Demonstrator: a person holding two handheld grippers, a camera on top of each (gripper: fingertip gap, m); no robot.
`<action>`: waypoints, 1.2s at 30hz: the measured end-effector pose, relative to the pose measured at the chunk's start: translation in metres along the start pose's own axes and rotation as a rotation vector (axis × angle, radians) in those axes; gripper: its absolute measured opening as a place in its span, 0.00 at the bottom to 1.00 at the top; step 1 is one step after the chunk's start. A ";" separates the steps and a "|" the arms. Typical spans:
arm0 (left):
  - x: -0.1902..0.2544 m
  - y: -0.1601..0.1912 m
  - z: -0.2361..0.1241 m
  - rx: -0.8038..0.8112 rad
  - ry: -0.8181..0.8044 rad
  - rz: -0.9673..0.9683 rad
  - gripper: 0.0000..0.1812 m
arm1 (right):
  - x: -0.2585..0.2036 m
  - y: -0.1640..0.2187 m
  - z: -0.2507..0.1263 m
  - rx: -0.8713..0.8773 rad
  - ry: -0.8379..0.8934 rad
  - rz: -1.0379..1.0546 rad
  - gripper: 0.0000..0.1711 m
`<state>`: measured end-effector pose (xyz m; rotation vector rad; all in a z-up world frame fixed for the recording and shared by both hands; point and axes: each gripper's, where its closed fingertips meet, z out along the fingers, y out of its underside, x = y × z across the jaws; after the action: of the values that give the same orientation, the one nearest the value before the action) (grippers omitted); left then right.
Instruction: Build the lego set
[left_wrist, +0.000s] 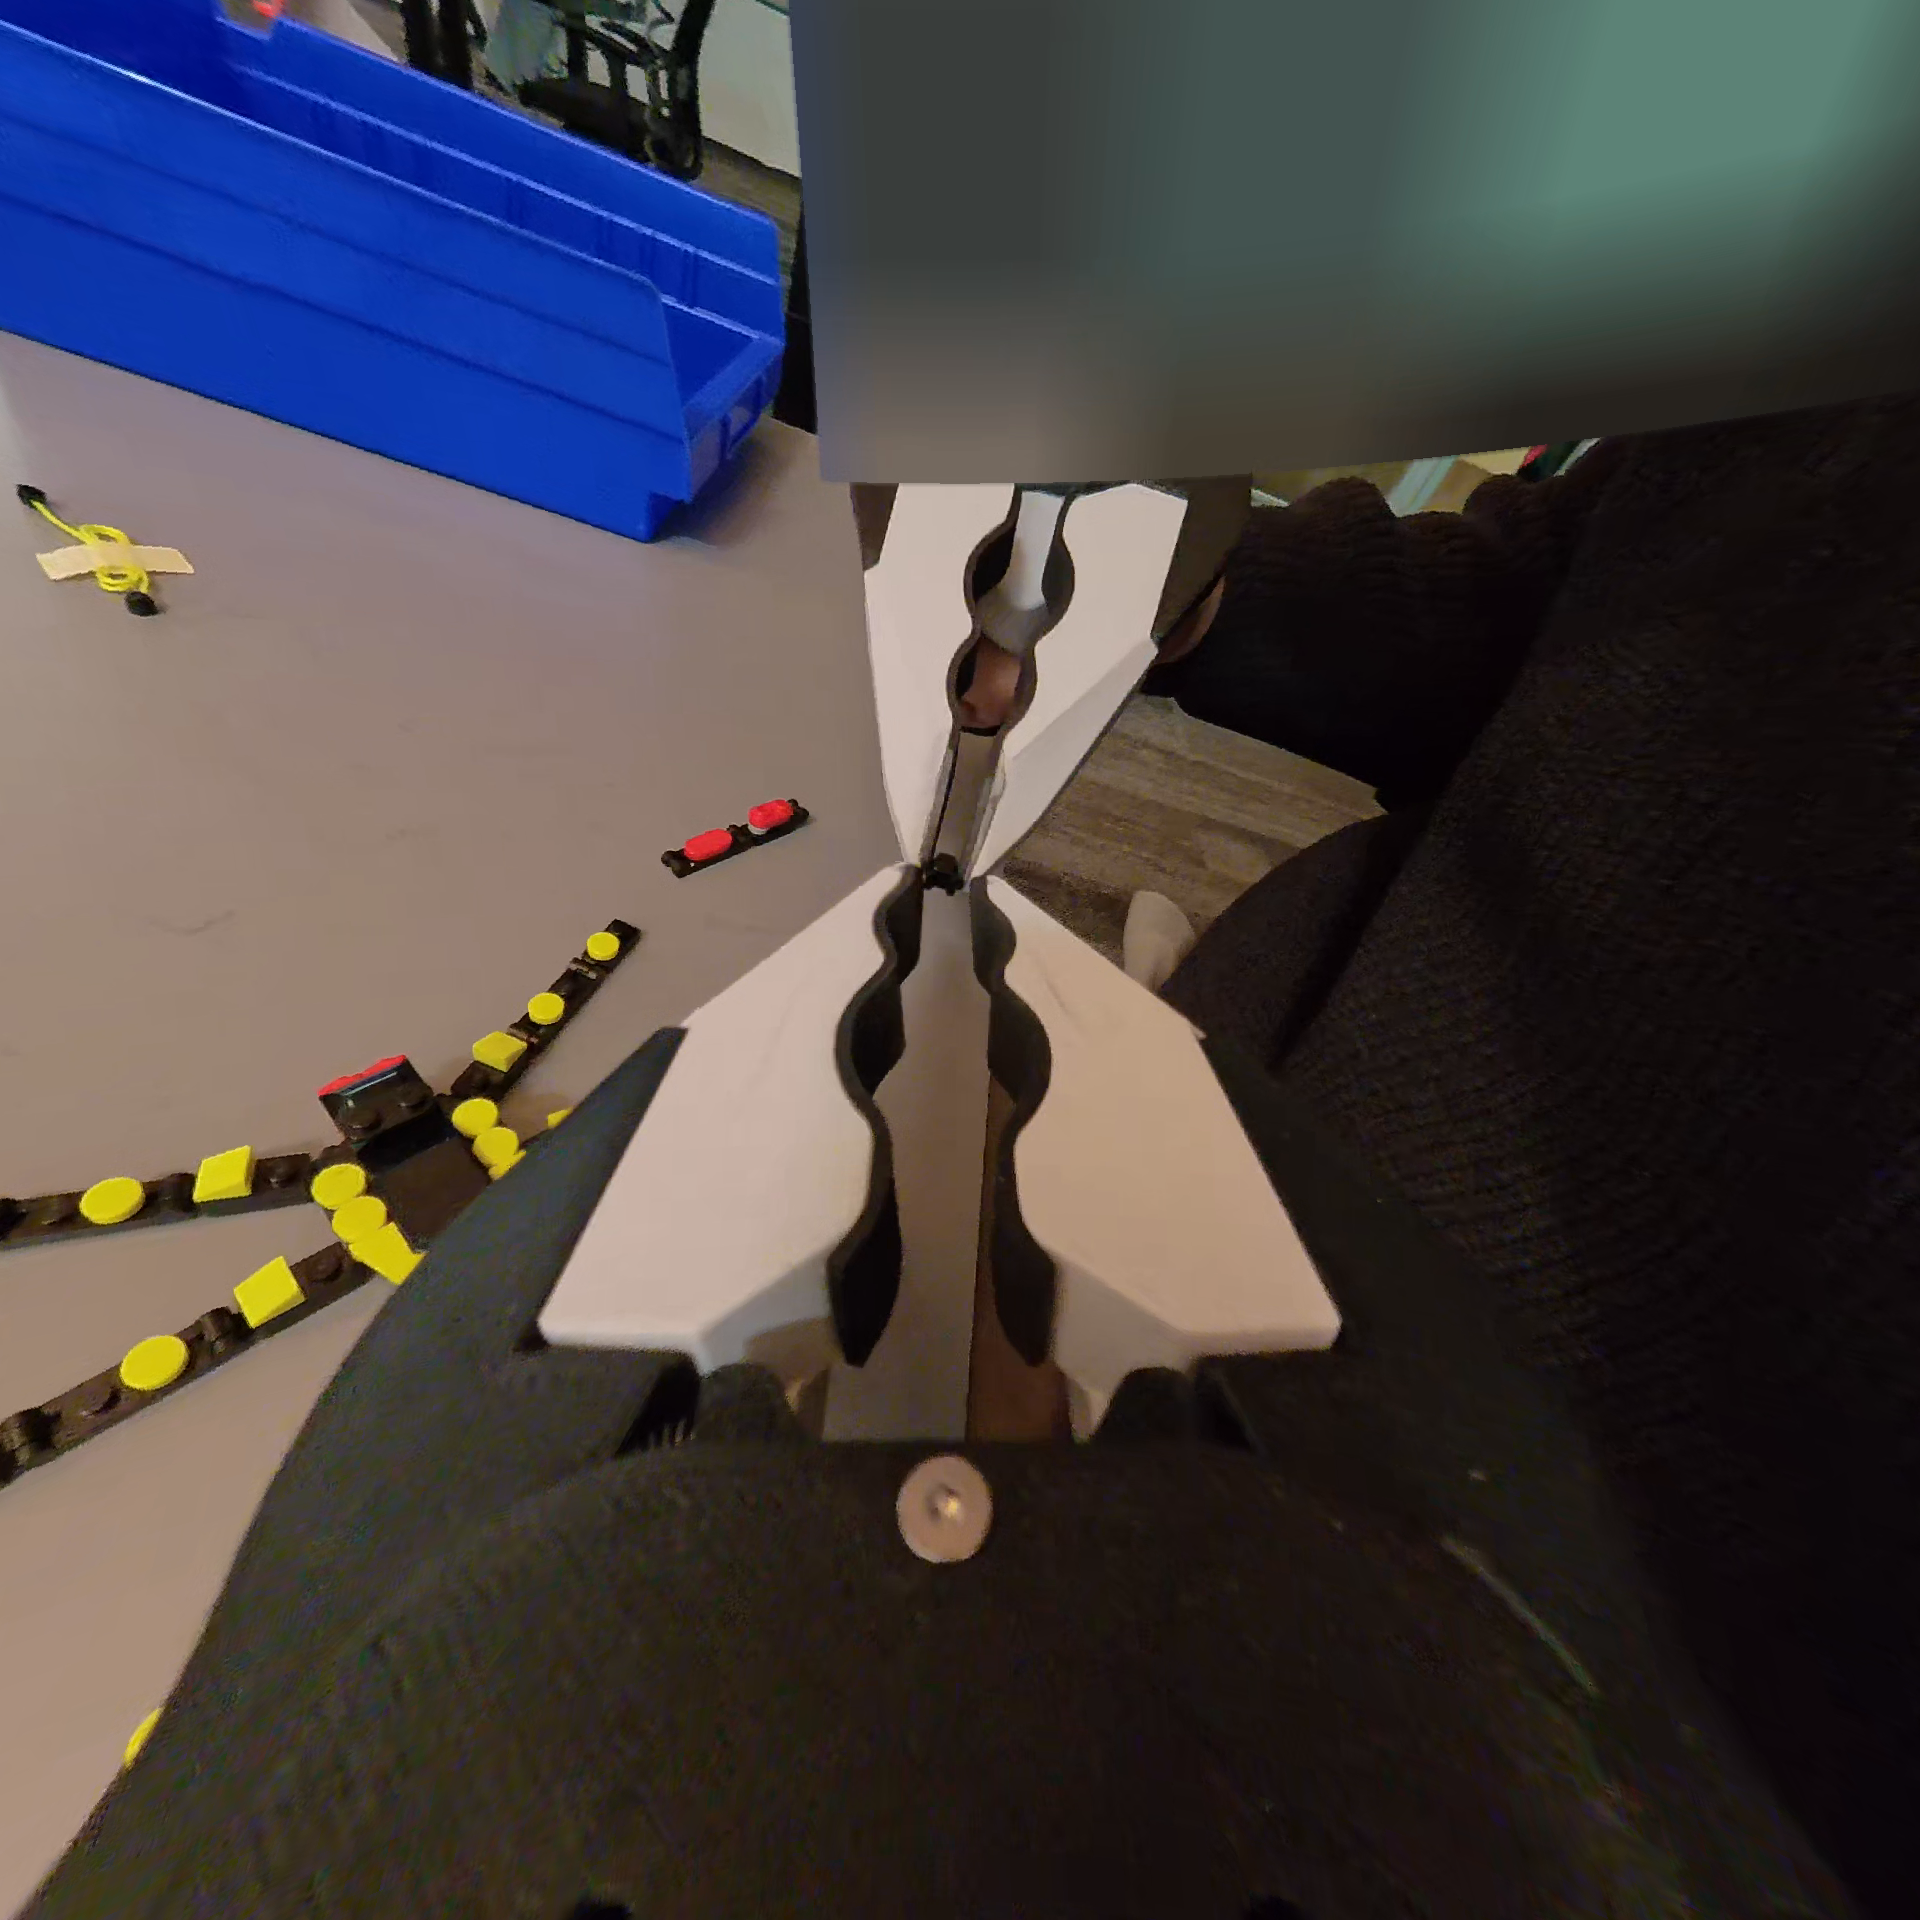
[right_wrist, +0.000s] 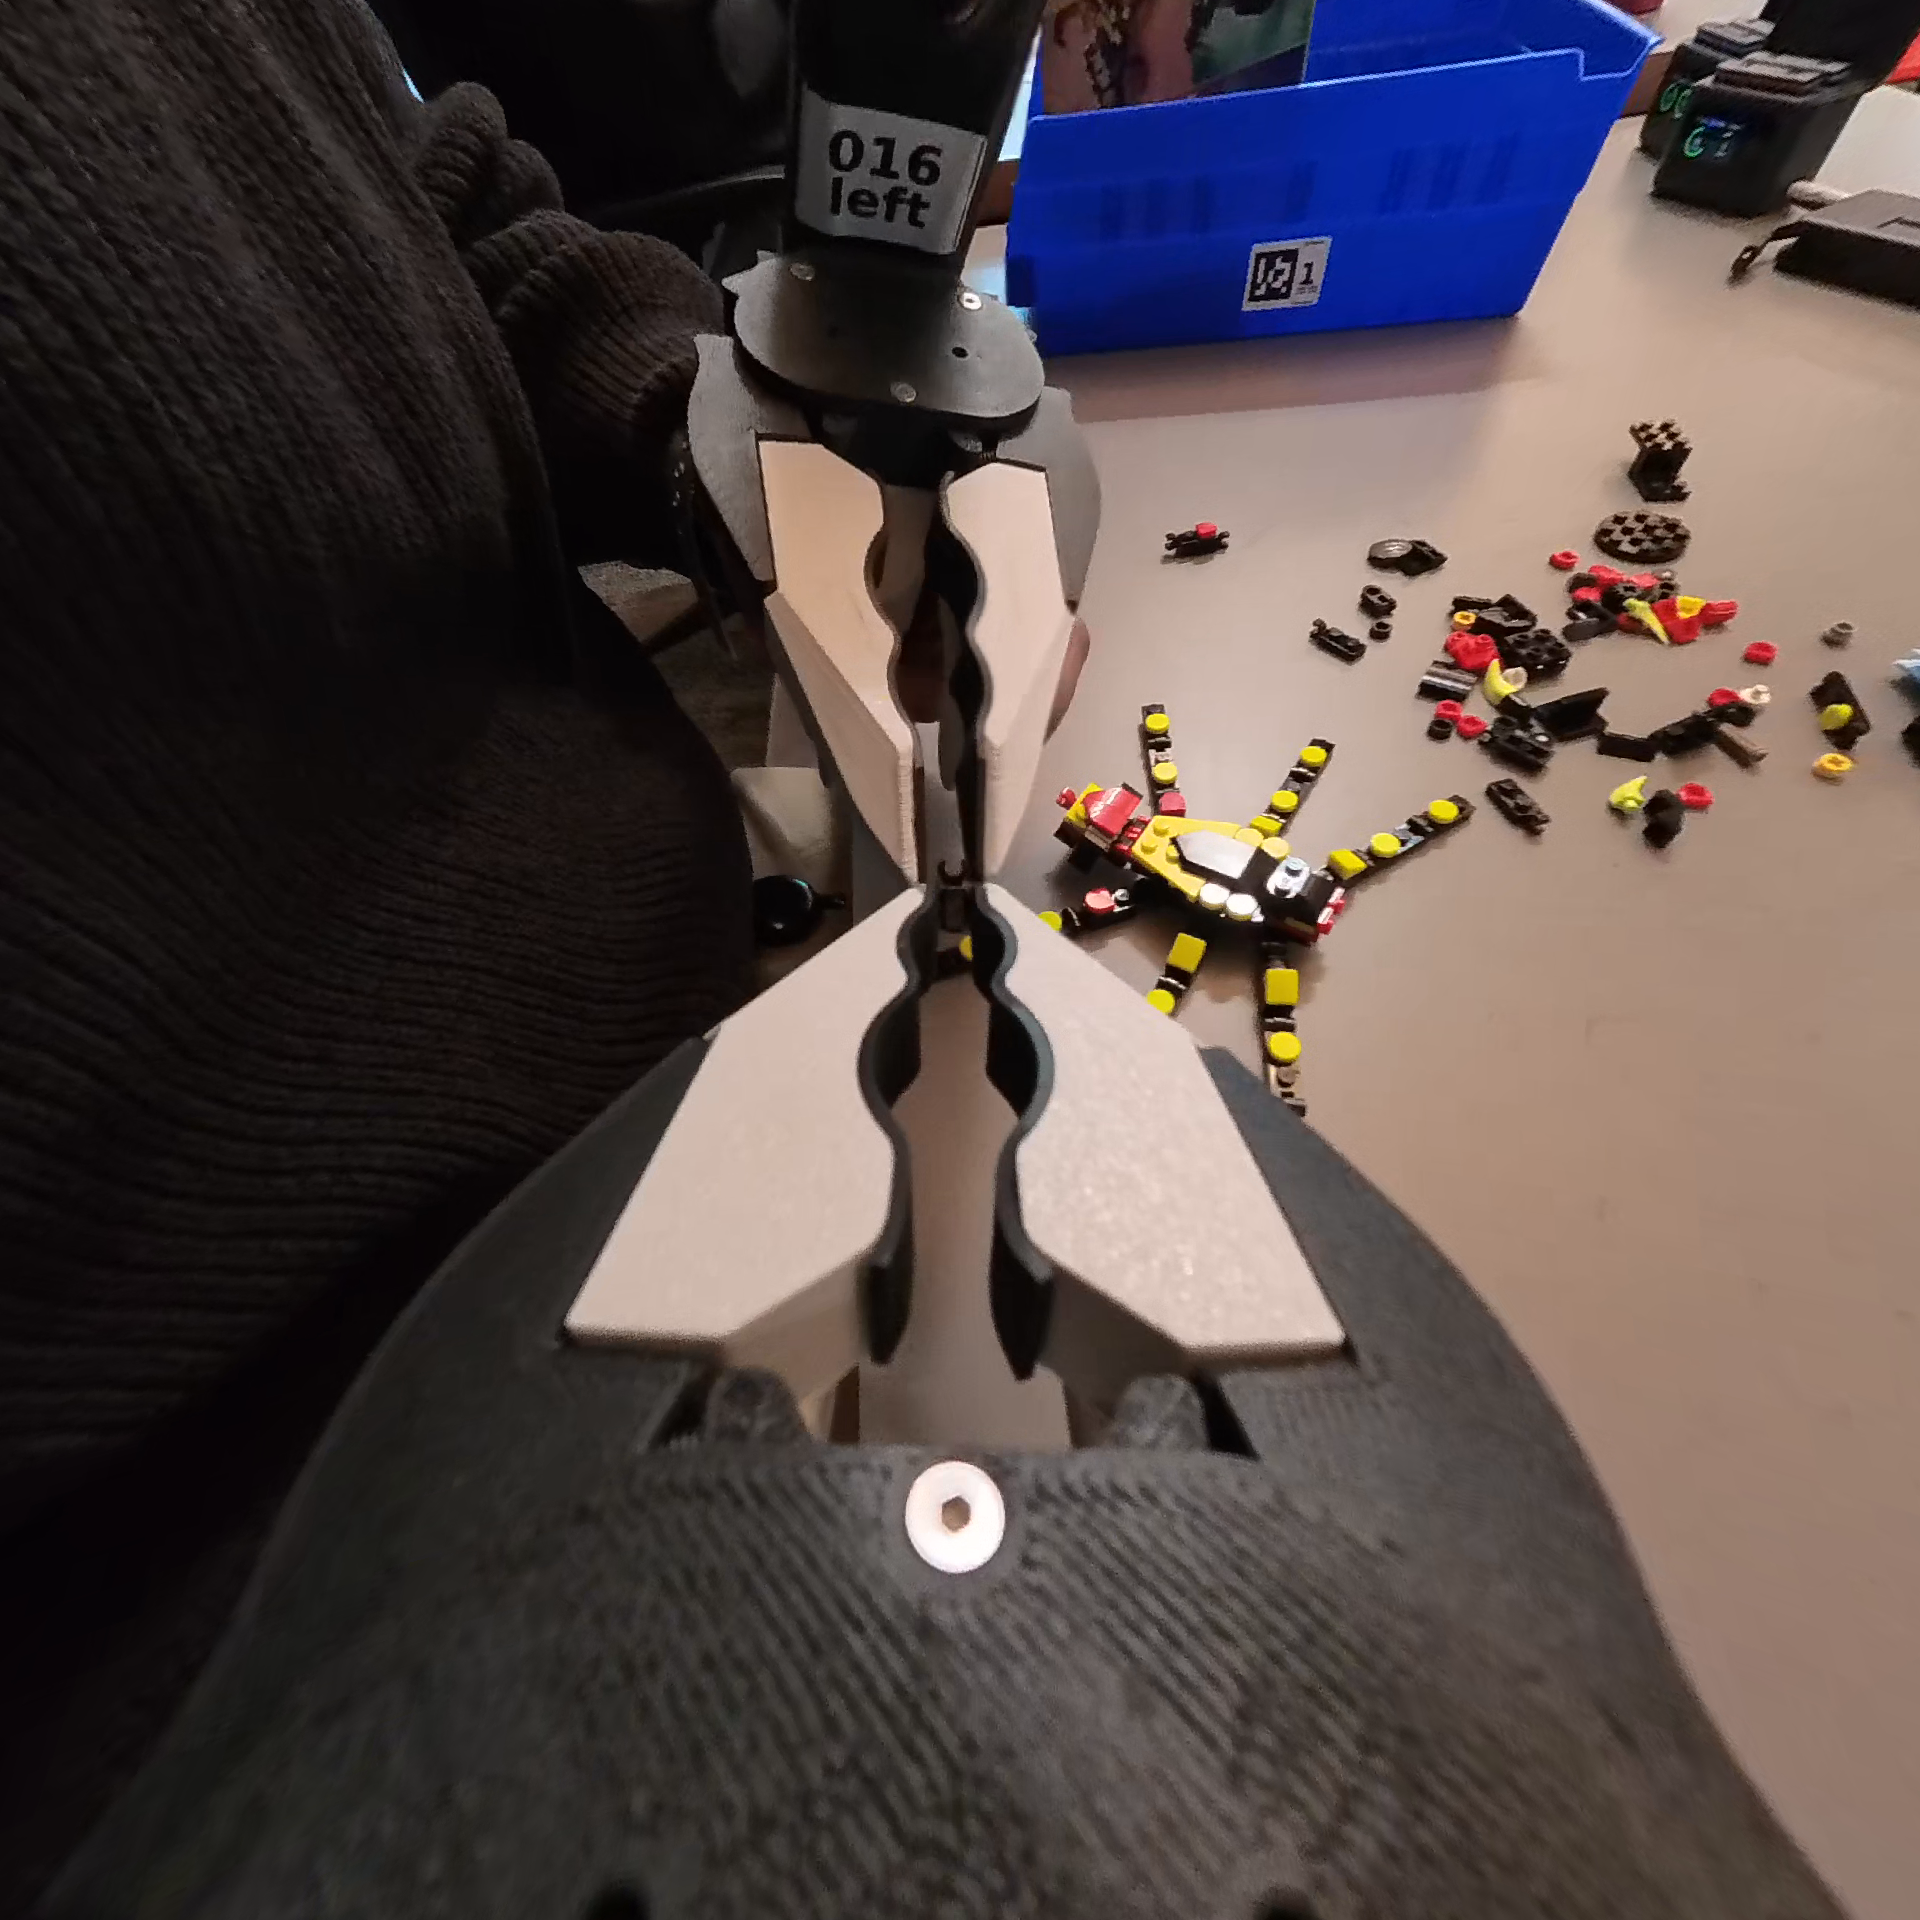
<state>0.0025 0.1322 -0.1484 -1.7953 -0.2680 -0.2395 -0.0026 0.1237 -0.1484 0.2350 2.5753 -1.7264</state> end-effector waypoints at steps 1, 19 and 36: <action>0.000 0.000 0.000 0.001 0.001 0.001 0.04 | 0.000 0.000 0.000 0.002 -0.005 0.003 0.02; -0.038 -0.015 -0.009 0.189 0.076 -0.658 0.02 | 0.032 -0.005 -0.003 -0.149 0.431 -0.505 0.09; -0.034 -0.012 -0.005 0.181 0.144 -0.765 0.02 | 0.032 -0.004 0.003 -0.141 0.415 -0.511 0.02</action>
<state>-0.0338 0.1283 -0.1469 -1.4185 -0.8414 -0.8508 -0.0349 0.1233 -0.1493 -0.0946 3.2754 -1.7701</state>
